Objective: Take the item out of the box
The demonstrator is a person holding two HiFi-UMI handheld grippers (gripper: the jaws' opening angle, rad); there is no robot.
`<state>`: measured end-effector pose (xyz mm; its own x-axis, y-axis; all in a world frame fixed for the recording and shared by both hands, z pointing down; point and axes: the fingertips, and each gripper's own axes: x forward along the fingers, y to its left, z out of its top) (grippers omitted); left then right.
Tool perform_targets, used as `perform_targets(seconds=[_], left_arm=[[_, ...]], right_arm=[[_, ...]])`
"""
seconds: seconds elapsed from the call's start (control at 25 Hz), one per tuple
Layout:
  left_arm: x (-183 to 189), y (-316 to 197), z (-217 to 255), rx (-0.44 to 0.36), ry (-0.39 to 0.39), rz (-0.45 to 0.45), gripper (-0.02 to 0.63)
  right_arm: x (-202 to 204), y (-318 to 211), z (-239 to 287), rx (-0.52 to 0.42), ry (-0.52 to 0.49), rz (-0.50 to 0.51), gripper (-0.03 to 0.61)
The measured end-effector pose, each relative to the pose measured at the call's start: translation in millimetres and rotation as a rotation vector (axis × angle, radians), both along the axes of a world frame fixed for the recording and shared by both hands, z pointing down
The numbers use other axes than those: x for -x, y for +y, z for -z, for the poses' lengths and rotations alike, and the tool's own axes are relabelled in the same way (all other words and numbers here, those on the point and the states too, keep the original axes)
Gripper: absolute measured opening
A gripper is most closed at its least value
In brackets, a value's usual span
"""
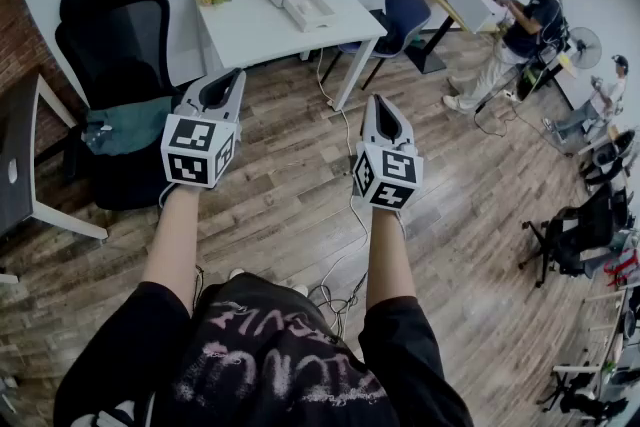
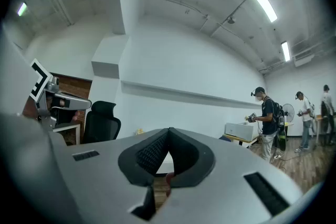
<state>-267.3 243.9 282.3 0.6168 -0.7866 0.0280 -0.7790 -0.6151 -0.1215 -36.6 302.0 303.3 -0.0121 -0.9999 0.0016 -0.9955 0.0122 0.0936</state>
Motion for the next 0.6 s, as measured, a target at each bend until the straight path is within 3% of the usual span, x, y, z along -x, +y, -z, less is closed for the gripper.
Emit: perform_targets(seconds=[0.6], left_arm=[[24, -4, -6, 0.02, 0.018, 0.015, 0.003]], right_arm=[[29, -8, -2, 0.005, -0.005, 0.056, 0.009]])
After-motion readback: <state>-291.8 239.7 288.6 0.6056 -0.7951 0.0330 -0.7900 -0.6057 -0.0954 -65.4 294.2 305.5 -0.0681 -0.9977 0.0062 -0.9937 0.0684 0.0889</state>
